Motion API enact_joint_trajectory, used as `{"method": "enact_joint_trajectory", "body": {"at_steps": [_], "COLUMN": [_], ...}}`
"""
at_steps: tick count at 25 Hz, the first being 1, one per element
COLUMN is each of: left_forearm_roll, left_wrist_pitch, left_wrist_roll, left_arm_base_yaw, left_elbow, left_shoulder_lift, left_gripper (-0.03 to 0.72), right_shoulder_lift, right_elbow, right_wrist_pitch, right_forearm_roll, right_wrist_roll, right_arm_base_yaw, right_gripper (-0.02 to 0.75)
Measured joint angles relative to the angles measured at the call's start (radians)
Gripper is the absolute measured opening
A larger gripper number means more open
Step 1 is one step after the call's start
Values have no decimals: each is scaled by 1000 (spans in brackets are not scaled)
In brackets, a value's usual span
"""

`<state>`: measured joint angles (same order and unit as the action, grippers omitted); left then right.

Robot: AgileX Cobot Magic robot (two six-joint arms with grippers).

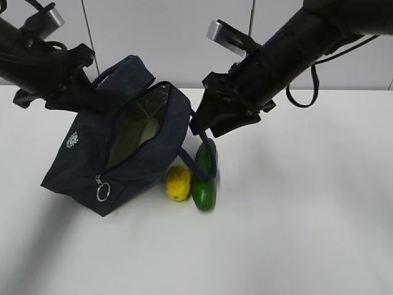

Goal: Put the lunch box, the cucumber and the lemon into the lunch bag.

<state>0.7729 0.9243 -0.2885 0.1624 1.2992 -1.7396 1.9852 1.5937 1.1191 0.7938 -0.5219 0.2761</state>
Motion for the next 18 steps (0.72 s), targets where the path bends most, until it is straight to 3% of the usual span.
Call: {"method": "enact_joint_trajectory", "body": {"at_steps": [6,13,18], "left_forearm_roll": [-22,-98,-159], "left_wrist_pitch": [6,37,57], "left_wrist_roll": [13,40,50], "left_arm_base_yaw": [-42,-102,-110], "left_elbow": [0,0,0], "left_shoulder_lift": [0,0,0], "left_gripper": [19,19,19], "right_shoulder_lift": [-43,-46,-46], "right_elbow": [14,17,17], "right_wrist_pitch": [77,99,99], "right_forearm_roll": [-181,-284,-450], "right_wrist_roll": [128,223,260], "right_arm_base_yaw": [0,0,3], "right_gripper": [414,414,414]}}
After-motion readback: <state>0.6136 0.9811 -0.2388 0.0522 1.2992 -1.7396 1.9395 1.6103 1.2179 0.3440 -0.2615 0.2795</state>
